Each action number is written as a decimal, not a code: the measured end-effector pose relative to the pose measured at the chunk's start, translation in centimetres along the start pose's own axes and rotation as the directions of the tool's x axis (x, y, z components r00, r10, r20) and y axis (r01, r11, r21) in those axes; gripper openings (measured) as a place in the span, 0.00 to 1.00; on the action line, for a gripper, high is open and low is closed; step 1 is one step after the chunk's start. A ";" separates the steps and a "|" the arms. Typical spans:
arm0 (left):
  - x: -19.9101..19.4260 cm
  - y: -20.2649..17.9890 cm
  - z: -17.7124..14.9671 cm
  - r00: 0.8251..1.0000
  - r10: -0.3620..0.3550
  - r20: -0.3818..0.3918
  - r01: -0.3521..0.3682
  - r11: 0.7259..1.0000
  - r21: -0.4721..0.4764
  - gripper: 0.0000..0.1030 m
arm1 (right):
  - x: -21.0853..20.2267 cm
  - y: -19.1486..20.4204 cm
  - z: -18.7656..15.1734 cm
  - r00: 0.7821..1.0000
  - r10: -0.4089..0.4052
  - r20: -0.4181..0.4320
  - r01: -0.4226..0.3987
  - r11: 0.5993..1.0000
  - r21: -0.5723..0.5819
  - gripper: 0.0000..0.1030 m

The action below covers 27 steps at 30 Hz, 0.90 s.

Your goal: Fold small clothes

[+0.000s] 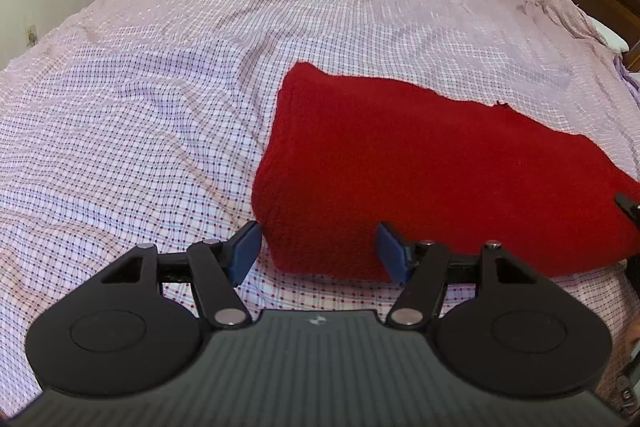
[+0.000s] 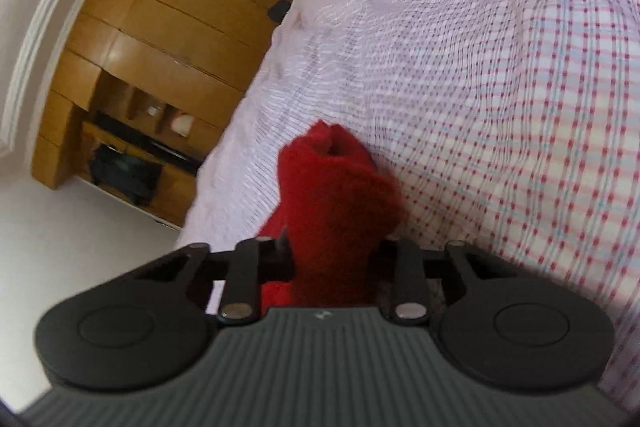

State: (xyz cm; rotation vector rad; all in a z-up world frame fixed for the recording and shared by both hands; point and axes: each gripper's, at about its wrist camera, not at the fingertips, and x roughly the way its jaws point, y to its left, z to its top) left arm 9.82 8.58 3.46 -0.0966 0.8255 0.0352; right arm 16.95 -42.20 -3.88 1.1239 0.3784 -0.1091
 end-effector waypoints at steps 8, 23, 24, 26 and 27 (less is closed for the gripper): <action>-0.8 -1.5 0.0 0.999 -0.022 0.029 0.021 0.999 0.032 0.67 | -1.4 0.1 2.8 1.000 0.005 0.021 -0.003 0.997 -0.077 0.28; 0.4 -0.7 -0.2 0.999 -0.004 0.042 0.005 1.000 -0.002 0.67 | -0.7 -1.3 3.5 1.000 -0.002 -0.005 0.002 0.999 -0.045 0.54; 0.6 -0.6 -0.1 0.999 0.005 0.040 -0.005 1.000 -0.004 0.67 | -0.5 -1.4 3.6 1.000 -0.006 0.003 0.006 0.999 -0.045 0.53; 1.5 -0.2 -0.1 0.999 0.022 0.025 -0.022 1.000 -0.012 0.67 | -0.3 -1.5 3.7 1.000 -0.004 0.014 0.005 0.998 -0.060 0.49; 2.0 0.1 -0.2 1.000 0.021 0.012 -0.021 1.000 -0.022 0.67 | -0.3 -1.4 3.8 1.000 -0.001 0.017 0.002 0.998 -0.067 0.41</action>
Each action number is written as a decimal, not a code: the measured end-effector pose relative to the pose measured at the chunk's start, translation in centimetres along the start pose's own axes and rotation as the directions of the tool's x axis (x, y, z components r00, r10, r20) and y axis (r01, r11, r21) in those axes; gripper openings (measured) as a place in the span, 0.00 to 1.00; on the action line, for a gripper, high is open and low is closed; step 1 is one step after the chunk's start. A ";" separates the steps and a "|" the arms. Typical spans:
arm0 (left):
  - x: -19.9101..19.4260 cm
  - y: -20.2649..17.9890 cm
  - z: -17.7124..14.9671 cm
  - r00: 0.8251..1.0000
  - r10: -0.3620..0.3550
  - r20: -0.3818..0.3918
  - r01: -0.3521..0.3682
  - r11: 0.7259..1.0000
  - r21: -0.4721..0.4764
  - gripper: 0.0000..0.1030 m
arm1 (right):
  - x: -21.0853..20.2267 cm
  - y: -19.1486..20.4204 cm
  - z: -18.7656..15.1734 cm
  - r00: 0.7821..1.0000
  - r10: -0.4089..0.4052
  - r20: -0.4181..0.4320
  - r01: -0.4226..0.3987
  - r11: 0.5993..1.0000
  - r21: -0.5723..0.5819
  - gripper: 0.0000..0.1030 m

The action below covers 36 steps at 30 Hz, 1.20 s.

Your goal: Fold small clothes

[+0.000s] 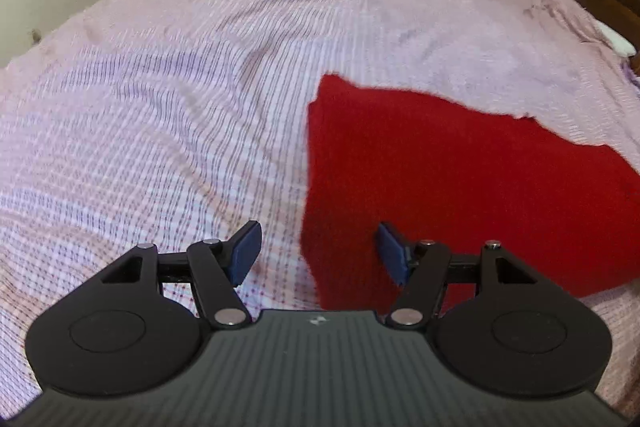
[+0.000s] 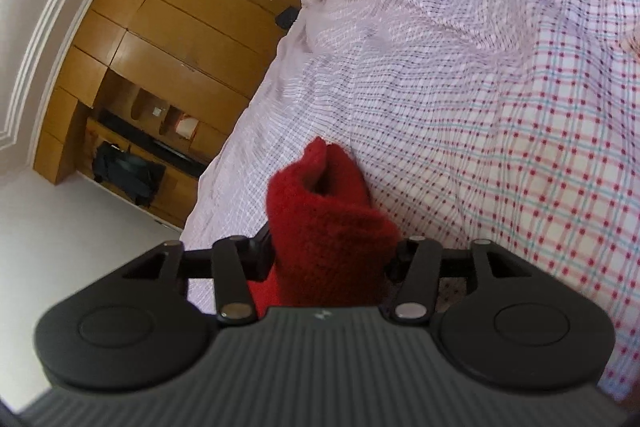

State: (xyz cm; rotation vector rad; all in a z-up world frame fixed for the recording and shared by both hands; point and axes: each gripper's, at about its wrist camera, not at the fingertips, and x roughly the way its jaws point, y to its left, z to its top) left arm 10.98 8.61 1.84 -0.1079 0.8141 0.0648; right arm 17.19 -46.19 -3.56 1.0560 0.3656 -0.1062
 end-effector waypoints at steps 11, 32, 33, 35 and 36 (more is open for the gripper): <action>-0.9 0.7 0.0 0.999 -0.028 0.037 0.028 1.000 0.002 0.67 | -0.9 6.7 0.1 0.997 0.069 0.033 -0.056 0.951 -0.303 0.34; -2.9 5.6 0.0 0.996 0.014 0.085 -0.011 0.999 -0.037 0.67 | 0.9 20.5 -9.5 0.967 0.219 -0.126 -0.240 0.637 -0.732 0.32; -2.9 5.8 -0.1 0.996 0.016 0.082 -0.012 0.999 -0.044 0.67 | 1.4 20.8 -10.5 0.966 0.209 -0.152 -0.251 0.618 -0.745 0.32; -2.9 6.4 -0.3 0.997 0.020 0.075 -0.016 0.998 -0.060 0.67 | 2.4 20.9 -12.3 0.964 0.180 -0.198 -0.267 0.590 -0.762 0.32; -2.9 6.7 -0.4 0.997 0.021 0.072 -0.017 0.998 -0.066 0.67 | 2.8 20.8 -13.2 0.961 0.163 -0.224 -0.277 0.574 -0.771 0.32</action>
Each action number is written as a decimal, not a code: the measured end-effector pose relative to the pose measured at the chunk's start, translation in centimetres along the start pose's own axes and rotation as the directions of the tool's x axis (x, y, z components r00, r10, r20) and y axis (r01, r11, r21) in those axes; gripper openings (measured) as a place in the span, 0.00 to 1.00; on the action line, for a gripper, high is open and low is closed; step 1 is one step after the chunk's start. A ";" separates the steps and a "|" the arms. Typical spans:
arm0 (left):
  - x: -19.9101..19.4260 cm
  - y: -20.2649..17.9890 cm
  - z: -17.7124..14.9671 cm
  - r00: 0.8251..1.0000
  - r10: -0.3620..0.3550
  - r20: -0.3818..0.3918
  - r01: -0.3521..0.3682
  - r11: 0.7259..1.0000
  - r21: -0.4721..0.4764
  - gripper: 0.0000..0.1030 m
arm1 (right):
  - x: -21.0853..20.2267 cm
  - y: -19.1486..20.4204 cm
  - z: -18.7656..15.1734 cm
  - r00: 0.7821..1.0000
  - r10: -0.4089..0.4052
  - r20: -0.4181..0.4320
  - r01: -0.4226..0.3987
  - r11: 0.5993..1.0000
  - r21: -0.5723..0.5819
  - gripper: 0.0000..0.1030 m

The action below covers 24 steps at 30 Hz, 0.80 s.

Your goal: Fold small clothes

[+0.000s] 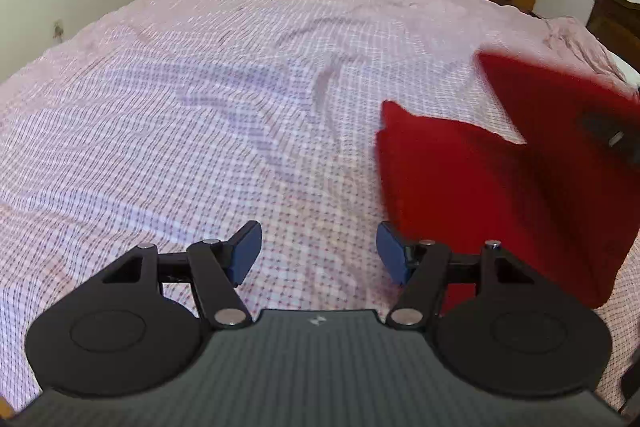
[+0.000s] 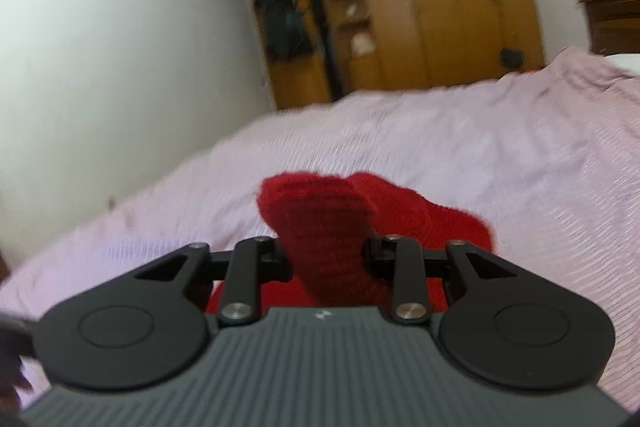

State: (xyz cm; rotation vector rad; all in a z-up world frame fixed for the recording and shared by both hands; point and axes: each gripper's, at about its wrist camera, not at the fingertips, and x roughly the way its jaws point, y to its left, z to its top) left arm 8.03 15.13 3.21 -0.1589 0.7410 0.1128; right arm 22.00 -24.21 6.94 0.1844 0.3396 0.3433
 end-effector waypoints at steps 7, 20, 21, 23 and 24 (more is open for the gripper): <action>-0.3 1.8 -0.6 1.000 0.004 -0.006 -0.004 1.000 -0.023 0.67 | 2.2 2.2 -3.6 0.995 0.011 -0.095 -0.027 0.987 -0.161 0.32; -1.5 5.0 -0.4 0.999 0.026 0.019 -0.025 0.999 -0.045 0.67 | 1.6 8.1 -3.0 1.000 0.011 -0.023 -0.018 0.947 -0.320 0.31; -1.7 5.2 -0.5 0.999 0.027 0.022 -0.026 0.999 -0.043 0.67 | 2.3 8.2 -4.0 0.997 0.015 -0.076 -0.038 0.950 -0.309 0.31; -2.1 5.4 -0.6 0.999 0.032 0.026 -0.031 0.999 -0.036 0.67 | 2.5 8.3 -5.6 0.993 0.030 -0.113 -0.060 0.960 -0.275 0.31; -2.3 5.4 -0.6 0.999 0.033 0.029 -0.033 0.999 -0.031 0.67 | 2.0 8.5 -5.7 0.994 0.032 -0.106 -0.060 0.960 -0.273 0.31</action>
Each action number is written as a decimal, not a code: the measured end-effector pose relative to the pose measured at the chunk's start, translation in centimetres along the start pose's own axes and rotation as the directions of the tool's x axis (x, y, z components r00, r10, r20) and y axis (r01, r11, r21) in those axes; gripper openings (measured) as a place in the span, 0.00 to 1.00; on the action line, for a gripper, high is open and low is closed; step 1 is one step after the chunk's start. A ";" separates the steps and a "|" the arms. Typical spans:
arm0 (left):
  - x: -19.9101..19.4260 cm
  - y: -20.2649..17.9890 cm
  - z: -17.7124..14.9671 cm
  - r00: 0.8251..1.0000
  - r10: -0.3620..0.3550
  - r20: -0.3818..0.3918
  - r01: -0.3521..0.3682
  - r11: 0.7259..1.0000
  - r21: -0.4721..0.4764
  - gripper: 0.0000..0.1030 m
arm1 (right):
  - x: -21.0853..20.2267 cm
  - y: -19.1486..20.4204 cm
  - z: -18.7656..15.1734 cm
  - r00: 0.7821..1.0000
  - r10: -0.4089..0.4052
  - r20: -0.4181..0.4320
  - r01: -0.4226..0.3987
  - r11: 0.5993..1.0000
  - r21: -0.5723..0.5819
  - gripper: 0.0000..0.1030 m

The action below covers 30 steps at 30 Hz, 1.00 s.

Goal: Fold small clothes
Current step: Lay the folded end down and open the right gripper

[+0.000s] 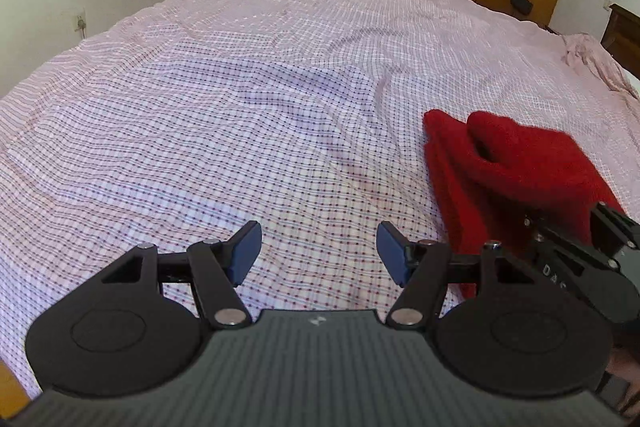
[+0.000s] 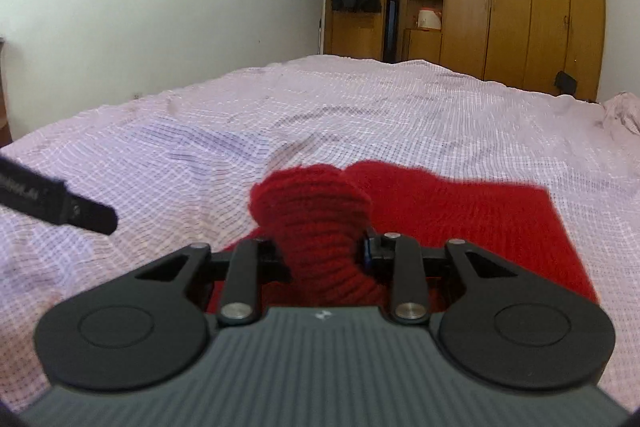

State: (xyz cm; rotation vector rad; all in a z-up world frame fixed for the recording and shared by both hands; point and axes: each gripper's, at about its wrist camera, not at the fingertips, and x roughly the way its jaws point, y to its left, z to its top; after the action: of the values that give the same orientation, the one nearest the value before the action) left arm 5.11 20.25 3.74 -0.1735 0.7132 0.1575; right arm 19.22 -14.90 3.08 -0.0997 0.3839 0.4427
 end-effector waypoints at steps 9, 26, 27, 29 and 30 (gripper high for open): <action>-0.4 0.0 0.0 1.000 -0.007 0.002 0.007 1.000 -0.019 0.67 | 0.4 1.2 0.0 0.998 0.059 -0.029 -0.060 0.998 -0.023 0.39; -1.7 -4.9 3.4 0.993 -0.109 0.047 0.108 0.994 0.034 0.67 | -8.5 -5.3 2.5 0.984 0.173 0.046 -0.178 0.936 0.303 0.61; -1.4 -5.4 3.7 0.991 -0.125 0.042 0.124 0.992 0.029 0.67 | -8.5 -6.0 2.6 0.986 0.160 0.045 -0.166 0.933 0.320 0.61; -0.6 -6.5 4.4 0.986 -0.164 0.025 0.164 0.986 0.009 0.67 | -8.6 -7.9 2.3 0.993 0.109 0.042 -0.117 0.925 0.362 0.61; -0.1 -7.1 4.7 0.983 -0.183 0.017 0.183 0.983 0.002 0.67 | -8.6 -8.9 2.1 0.996 0.078 0.035 -0.085 0.919 0.384 0.62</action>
State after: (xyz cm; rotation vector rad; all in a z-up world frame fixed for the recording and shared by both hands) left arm 9.46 14.37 8.03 -0.2357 0.6764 -0.0168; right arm 16.69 -25.94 8.42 0.3057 0.4516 0.4421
